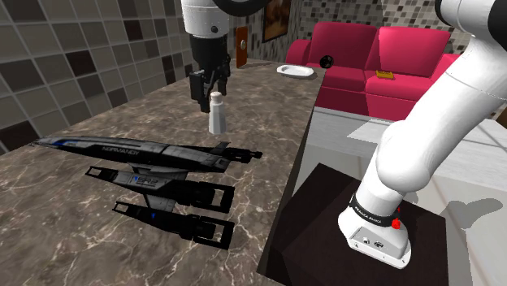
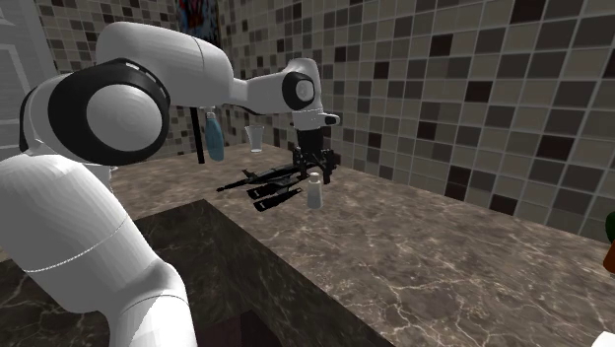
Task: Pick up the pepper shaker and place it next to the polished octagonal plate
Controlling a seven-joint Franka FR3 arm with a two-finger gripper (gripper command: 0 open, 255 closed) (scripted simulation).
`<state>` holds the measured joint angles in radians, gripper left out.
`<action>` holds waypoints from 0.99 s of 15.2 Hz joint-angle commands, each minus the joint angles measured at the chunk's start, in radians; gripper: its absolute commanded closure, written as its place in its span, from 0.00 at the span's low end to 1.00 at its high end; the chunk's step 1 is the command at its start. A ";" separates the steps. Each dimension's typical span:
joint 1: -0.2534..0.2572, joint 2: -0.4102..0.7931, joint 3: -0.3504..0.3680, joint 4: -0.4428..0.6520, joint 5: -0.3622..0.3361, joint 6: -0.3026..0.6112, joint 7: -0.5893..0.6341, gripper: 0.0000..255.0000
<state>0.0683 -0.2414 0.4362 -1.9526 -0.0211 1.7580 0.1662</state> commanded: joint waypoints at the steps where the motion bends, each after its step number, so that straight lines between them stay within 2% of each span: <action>1: 0.000 0.000 0.000 0.000 0.000 0.000 0.000 1.00; 10: 0.000 0.000 0.000 0.000 0.000 0.000 0.000 1.00; 15: -0.002 0.007 -0.001 0.074 -0.003 -0.067 -0.004 1.00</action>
<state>0.0664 -0.2364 0.4349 -1.8941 -0.0233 1.7046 0.1627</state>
